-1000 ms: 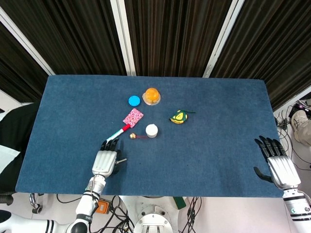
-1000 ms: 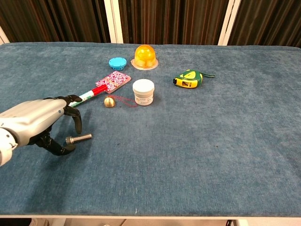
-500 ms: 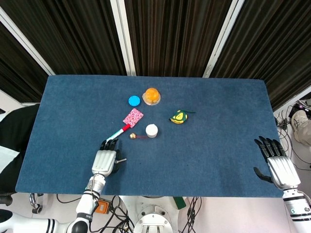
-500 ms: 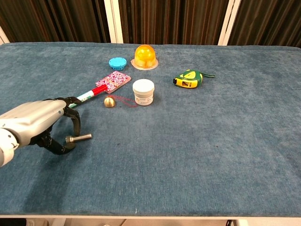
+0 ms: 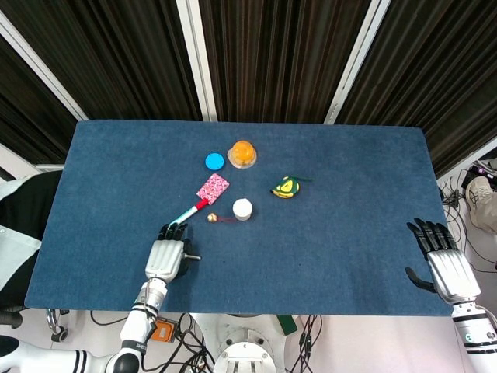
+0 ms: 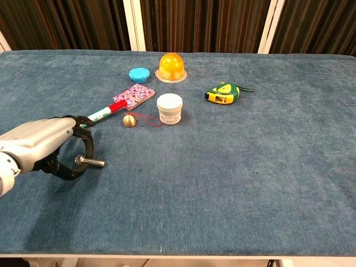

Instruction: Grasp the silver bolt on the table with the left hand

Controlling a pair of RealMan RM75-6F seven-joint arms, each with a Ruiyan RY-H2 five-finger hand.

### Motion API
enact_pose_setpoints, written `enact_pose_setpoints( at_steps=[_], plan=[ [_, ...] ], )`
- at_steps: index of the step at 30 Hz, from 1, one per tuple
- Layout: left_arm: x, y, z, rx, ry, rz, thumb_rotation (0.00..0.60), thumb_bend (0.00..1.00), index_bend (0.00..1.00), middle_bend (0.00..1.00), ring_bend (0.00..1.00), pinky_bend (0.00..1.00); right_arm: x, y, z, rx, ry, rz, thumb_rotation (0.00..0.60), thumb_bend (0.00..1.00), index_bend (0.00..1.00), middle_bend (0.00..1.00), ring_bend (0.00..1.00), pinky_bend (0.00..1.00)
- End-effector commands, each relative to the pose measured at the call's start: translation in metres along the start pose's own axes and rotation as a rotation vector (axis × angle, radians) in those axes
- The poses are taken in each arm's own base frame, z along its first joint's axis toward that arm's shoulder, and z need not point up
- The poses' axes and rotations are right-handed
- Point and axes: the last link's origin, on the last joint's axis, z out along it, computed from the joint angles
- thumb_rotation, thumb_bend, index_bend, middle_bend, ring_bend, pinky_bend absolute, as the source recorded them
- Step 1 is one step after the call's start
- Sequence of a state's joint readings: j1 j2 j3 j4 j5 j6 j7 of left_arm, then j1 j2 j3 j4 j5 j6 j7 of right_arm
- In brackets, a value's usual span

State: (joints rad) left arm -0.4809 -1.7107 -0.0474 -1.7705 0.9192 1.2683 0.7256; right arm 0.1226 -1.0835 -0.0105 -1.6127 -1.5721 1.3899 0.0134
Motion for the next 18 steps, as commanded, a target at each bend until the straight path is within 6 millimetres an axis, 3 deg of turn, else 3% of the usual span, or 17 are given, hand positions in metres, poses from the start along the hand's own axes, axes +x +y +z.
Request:
enact_pose_setpoints(
  at_steps=[1, 8, 12, 18],
  plan=[
    [0.0, -0.001, 0.0, 0.001, -0.002, -0.014, 0.6, 0.45, 0.57, 0.1, 0.0, 0.05, 0.0, 0.0, 0.0, 0.001, 0.0, -0.001, 0.6, 0.46, 0.03, 0.08, 0.07, 0.08],
    [0.015, -0.005, -0.008, -0.024, 0.003, -0.052, 0.6, 0.45, 0.57, 0.1, 0.0, 0.05, 0.0, 0.0, 0.0, 0.001, 0.0, 0.001, 0.6, 0.46, 0.03, 0.08, 0.07, 0.08],
    [0.042, -0.01, -0.016, -0.059, 0.025, -0.07, 0.6, 0.45, 0.57, 0.1, 0.0, 0.05, 0.0, -0.001, -0.001, 0.004, -0.001, 0.001, 0.6, 0.46, 0.03, 0.08, 0.07, 0.08],
    [0.104, -0.016, -0.033, -0.111, 0.075, -0.147, 0.6, 0.45, 0.57, 0.1, 0.0, 0.05, 0.0, 0.0, -0.001, 0.001, 0.0, 0.004, 0.6, 0.46, 0.03, 0.08, 0.07, 0.08]
  ],
)
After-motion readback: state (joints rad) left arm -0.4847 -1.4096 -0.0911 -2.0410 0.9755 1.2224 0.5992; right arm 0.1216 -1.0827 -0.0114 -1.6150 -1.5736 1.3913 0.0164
